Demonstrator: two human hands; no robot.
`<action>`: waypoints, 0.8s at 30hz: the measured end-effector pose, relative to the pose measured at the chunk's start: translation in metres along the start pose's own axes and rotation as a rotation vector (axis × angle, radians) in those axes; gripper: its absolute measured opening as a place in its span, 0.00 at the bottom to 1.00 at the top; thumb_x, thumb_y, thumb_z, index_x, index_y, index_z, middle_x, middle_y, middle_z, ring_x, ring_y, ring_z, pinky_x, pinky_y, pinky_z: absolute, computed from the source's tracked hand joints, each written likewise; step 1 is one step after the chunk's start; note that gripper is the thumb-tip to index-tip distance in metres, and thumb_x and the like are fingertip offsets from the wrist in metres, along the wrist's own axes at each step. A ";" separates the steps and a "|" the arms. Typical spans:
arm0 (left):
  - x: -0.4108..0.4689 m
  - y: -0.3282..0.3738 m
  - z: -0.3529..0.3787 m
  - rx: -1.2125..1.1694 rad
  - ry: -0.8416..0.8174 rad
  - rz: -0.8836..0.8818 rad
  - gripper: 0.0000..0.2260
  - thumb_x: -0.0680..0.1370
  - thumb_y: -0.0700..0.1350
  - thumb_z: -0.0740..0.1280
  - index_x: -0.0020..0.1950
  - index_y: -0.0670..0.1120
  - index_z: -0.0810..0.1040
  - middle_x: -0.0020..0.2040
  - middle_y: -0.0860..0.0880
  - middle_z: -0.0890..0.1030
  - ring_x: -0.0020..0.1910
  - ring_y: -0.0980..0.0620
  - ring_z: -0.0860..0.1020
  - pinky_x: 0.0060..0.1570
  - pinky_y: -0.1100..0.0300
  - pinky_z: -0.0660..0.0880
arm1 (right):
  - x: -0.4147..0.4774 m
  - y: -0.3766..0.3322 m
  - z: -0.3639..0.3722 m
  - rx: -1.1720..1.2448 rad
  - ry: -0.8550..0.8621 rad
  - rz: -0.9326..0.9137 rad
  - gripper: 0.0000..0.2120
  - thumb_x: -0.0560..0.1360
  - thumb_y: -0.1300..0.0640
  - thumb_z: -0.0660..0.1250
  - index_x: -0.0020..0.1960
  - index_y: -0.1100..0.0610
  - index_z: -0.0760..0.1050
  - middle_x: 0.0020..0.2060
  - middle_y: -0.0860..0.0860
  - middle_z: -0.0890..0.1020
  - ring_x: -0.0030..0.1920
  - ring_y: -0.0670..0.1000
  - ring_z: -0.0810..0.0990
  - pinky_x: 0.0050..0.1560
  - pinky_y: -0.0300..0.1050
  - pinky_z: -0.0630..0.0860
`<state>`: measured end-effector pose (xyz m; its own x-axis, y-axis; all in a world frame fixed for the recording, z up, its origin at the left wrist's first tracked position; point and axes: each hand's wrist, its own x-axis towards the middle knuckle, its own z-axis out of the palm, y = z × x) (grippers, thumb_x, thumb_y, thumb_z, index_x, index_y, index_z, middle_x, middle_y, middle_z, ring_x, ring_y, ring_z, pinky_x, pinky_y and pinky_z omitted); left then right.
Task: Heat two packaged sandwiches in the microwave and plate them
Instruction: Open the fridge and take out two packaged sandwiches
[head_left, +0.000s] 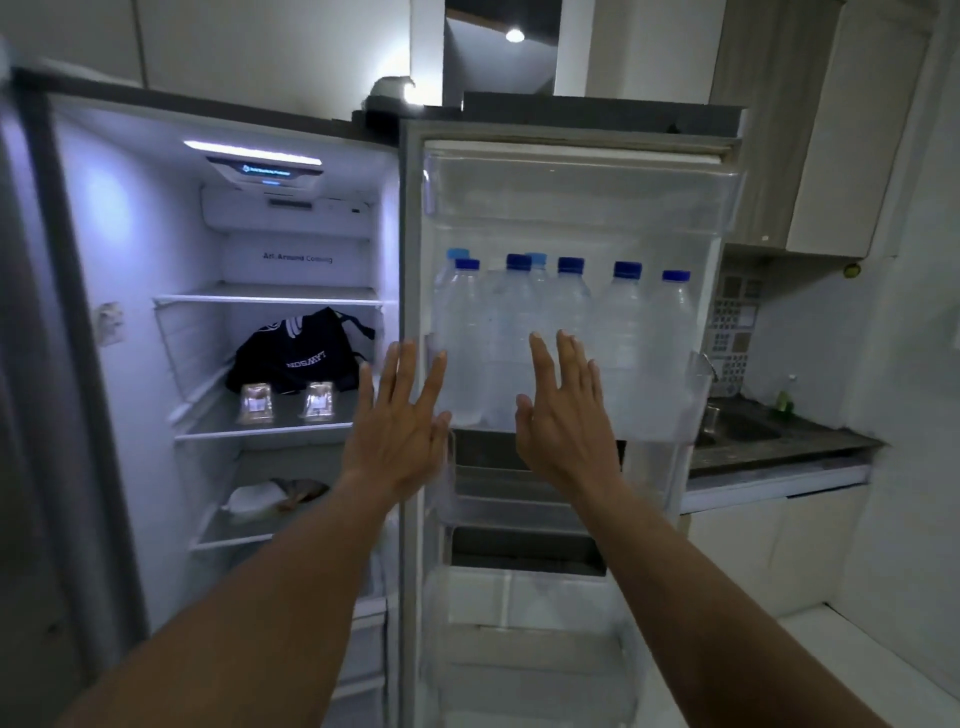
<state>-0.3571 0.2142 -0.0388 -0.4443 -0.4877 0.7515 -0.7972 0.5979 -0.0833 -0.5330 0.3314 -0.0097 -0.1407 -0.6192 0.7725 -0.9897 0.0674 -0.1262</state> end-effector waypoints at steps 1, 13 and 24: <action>-0.006 -0.022 -0.005 0.006 -0.016 -0.010 0.29 0.81 0.59 0.41 0.80 0.50 0.36 0.80 0.41 0.37 0.78 0.42 0.37 0.75 0.38 0.43 | 0.003 -0.020 0.007 0.015 -0.019 -0.012 0.33 0.83 0.51 0.57 0.82 0.54 0.44 0.81 0.59 0.46 0.80 0.58 0.43 0.79 0.57 0.42; -0.049 -0.216 -0.014 0.037 -0.128 -0.170 0.28 0.83 0.56 0.45 0.78 0.52 0.33 0.80 0.42 0.40 0.79 0.43 0.39 0.76 0.41 0.42 | 0.047 -0.192 0.116 0.167 -0.207 -0.057 0.32 0.84 0.51 0.55 0.82 0.54 0.44 0.81 0.58 0.49 0.80 0.56 0.47 0.78 0.53 0.48; -0.015 -0.322 0.083 0.012 -0.176 -0.311 0.29 0.82 0.57 0.49 0.80 0.53 0.41 0.80 0.44 0.49 0.79 0.43 0.46 0.75 0.42 0.48 | 0.120 -0.220 0.269 0.212 -0.365 0.047 0.32 0.82 0.50 0.57 0.81 0.54 0.46 0.79 0.61 0.54 0.79 0.60 0.53 0.76 0.59 0.55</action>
<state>-0.1277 -0.0236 -0.0779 -0.2420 -0.7480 0.6181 -0.9098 0.3963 0.1234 -0.3250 0.0317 -0.0572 -0.1295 -0.8581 0.4968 -0.9497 -0.0368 -0.3111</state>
